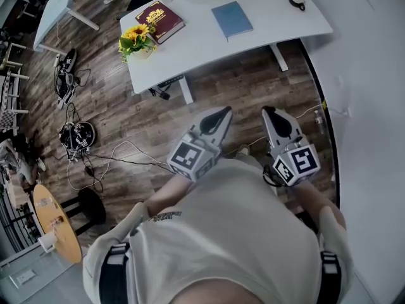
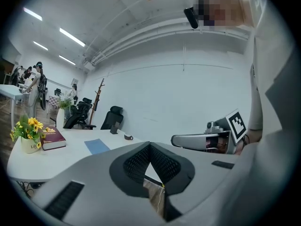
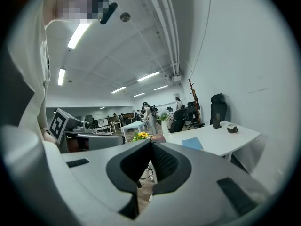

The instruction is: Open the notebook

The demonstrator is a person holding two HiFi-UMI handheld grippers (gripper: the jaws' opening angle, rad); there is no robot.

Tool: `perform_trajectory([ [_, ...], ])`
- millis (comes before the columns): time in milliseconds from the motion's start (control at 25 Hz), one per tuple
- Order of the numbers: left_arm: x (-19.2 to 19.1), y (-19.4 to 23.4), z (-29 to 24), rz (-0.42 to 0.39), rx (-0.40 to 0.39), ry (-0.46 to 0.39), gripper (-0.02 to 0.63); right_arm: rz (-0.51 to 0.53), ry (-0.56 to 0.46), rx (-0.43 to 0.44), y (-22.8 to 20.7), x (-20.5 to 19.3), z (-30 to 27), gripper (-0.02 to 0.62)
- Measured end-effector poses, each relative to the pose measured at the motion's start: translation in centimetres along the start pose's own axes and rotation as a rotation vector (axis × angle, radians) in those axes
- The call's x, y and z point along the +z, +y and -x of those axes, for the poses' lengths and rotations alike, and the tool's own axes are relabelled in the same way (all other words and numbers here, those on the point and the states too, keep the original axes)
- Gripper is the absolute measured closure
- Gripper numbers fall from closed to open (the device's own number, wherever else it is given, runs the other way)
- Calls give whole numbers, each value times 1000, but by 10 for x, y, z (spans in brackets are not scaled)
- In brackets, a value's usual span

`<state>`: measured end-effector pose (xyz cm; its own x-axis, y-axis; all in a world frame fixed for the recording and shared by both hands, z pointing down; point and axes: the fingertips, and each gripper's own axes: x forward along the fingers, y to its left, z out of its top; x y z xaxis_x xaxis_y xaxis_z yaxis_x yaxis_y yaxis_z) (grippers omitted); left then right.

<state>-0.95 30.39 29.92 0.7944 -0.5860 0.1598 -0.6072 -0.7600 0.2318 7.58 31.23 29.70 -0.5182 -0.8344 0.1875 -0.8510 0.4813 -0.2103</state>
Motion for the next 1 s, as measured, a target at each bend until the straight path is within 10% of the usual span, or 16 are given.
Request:
perform_trajectory([
  [1000,-8,19,-68,-28,49,-27,594,23,-11,42,-62,-4,-28,592],
])
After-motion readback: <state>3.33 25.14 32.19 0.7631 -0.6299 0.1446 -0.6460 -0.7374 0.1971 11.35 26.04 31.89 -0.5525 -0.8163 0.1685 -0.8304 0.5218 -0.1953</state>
